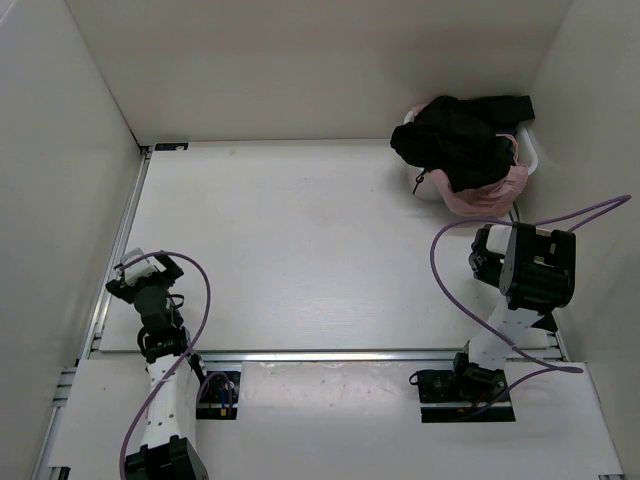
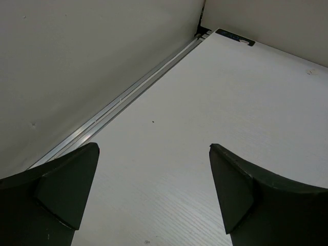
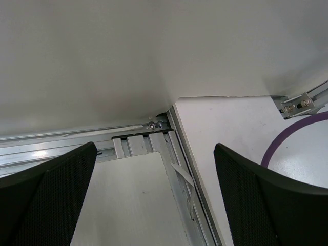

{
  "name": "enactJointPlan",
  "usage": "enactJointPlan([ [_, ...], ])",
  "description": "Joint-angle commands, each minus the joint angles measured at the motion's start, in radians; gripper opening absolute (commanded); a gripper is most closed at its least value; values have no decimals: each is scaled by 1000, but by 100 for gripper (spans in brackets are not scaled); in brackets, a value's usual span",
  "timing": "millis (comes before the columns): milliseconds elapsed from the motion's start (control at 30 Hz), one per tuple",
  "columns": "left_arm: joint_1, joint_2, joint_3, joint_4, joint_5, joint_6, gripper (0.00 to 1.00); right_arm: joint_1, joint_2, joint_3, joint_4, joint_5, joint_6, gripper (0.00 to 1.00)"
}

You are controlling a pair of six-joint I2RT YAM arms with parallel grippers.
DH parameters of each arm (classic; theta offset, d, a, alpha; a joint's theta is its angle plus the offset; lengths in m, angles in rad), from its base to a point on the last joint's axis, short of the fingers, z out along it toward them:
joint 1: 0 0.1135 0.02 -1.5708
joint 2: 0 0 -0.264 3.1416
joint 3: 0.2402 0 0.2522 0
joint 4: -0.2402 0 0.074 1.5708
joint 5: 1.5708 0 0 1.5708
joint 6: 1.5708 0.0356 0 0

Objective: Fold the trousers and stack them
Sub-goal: Grab the trousers from the pile

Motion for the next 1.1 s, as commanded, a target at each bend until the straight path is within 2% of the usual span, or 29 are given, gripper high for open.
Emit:
enactJointPlan([
  [0, 7, -8, -149, -6, -6, -6, 100, -6, 1, 24, -153, 22, 146, 99],
  [100, 7, -19, -123, -16, -6, -6, 100, -6, 1, 24, -153, 22, 146, 99],
  [167, 7, -19, -60, -25, 11, 66, 100, -6, 1, 43, -153, 37, 101, 99],
  [200, 7, -19, -29, -35, 43, 84, 100, 4, -8, 94, -153, 51, 5, 99],
  [233, 7, -19, 9, -124, 114, 186, 100, 26, -8, 166, -153, 66, -276, 99],
  [267, 7, -19, 53, -191, 319, 242, 100, 38, 7, 248, -153, 79, -408, 99],
  [300, 7, -19, 134, -254, 445, 311, 100, 47, 56, 409, -153, 108, -494, 99],
  [333, 7, -19, 174, -320, 571, 395, 100, 70, 79, 483, -153, 108, -568, 99],
  [367, 7, -8, 211, -459, 770, 557, 100, 84, 93, 549, -153, 108, -704, 99],
  [433, -3, -8, 296, -540, 810, 598, 100, 154, 83, 678, -153, 108, -812, 99],
  [500, -12, 25, 366, -586, 752, 598, 100, 208, 31, 740, -101, 90, -1017, 99],
  [533, -12, 39, 392, -606, 730, 598, 100, 260, 6, 760, 80, 73, -1155, 99],
  [567, -12, 51, 419, -628, 720, 618, 100, 282, -58, 771, 176, 47, -1382, 99],
  [600, -12, 61, 443, -652, 729, 629, 100, 302, -96, 771, 266, 9, -1477, 99],
  [633, -12, 61, 483, -693, 741, 629, 100, 326, -180, 771, 439, -130, -1557, 99],
  [667, -12, 70, 500, -710, 756, 629, 100, 327, -222, 771, 512, -235, -1680, 99],
  [700, -12, 70, 515, -729, 814, 643, 100, 327, -260, 754, 578, -372, -1735, 99],
  [733, -12, 70, 541, -768, 857, 658, 100, 304, -311, 754, 688, -550, -1786, 99],
  [767, -12, 82, 551, -781, 894, 658, 100, 294, -311, 754, 715, -824, -1811, 99],
  [900, -12, 122, 560, -781, 994, 620, 100, 285, -189, 956, 688, -1085, -1863, 99],
  [933, -21, 151, 574, -781, 994, 608, 100, 285, -64, 1126, 648, -1158, -1872, 99],
  [1000, -30, 194, 598, -810, 994, 597, 100, 285, 84, 1336, 487, -1197, -1885, 99],
  [1033, -41, 249, 639, -828, 994, 597, 100, 285, 165, 1387, 476, -1214, -1873, 99],
  [1067, -41, 280, 664, -850, 1006, 597, 100, 276, 178, 1363, 534, -1234, -1862, 99],
])
